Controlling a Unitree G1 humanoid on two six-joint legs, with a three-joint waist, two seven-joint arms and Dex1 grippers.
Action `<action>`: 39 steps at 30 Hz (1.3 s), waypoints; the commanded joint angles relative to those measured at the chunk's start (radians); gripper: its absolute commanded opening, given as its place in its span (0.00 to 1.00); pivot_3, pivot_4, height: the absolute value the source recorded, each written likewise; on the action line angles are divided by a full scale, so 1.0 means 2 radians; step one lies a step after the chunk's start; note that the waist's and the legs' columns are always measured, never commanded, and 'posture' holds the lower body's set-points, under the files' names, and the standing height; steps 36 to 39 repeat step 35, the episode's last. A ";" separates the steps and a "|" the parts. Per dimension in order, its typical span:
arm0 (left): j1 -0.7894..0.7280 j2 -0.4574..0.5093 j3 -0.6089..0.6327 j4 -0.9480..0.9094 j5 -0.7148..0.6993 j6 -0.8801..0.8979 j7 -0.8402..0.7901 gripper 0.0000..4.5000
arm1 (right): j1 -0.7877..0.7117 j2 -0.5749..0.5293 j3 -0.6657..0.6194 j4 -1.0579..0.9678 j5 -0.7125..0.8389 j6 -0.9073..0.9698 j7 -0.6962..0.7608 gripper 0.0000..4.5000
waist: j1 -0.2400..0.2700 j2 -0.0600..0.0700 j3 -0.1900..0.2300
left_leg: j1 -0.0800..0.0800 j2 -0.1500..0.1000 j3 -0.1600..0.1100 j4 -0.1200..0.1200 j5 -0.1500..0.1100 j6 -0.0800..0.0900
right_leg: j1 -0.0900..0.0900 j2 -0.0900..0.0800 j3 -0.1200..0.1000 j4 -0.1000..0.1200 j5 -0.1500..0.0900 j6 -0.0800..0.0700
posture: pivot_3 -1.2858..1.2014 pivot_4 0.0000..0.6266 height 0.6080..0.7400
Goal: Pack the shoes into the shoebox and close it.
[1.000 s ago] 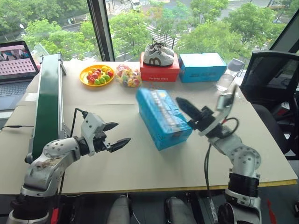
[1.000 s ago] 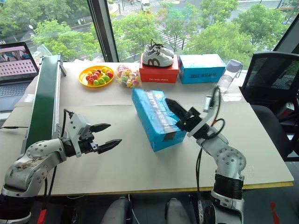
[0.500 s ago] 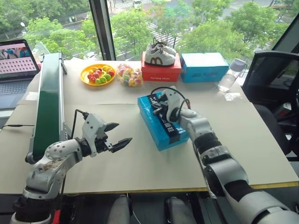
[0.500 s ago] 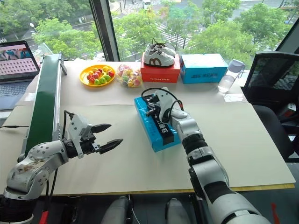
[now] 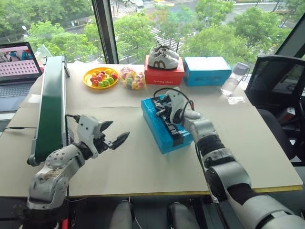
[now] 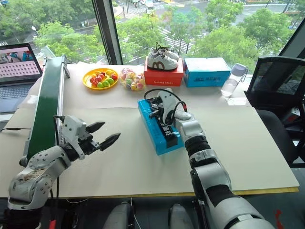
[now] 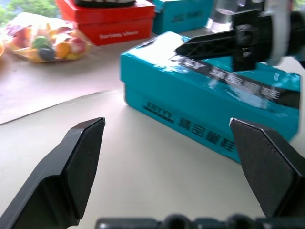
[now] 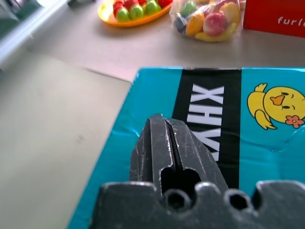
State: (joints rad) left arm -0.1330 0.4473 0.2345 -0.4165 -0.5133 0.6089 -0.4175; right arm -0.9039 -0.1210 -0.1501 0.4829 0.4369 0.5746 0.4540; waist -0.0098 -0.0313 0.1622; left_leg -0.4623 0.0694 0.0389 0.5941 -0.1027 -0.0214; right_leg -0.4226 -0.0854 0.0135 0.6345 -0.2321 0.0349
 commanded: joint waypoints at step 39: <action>-0.002 -0.081 0.034 0.057 0.069 -0.063 0.128 1.00 | 0.251 -0.170 -0.021 -0.091 -0.162 -0.181 -0.114 0.00 | -0.002 0.000 0.000 | 0.001 0.000 0.001 0.001 -0.001 0.000 | 0.001 0.000 0.002 -0.002 0.000 0.001 | 0.52 0.24 1.00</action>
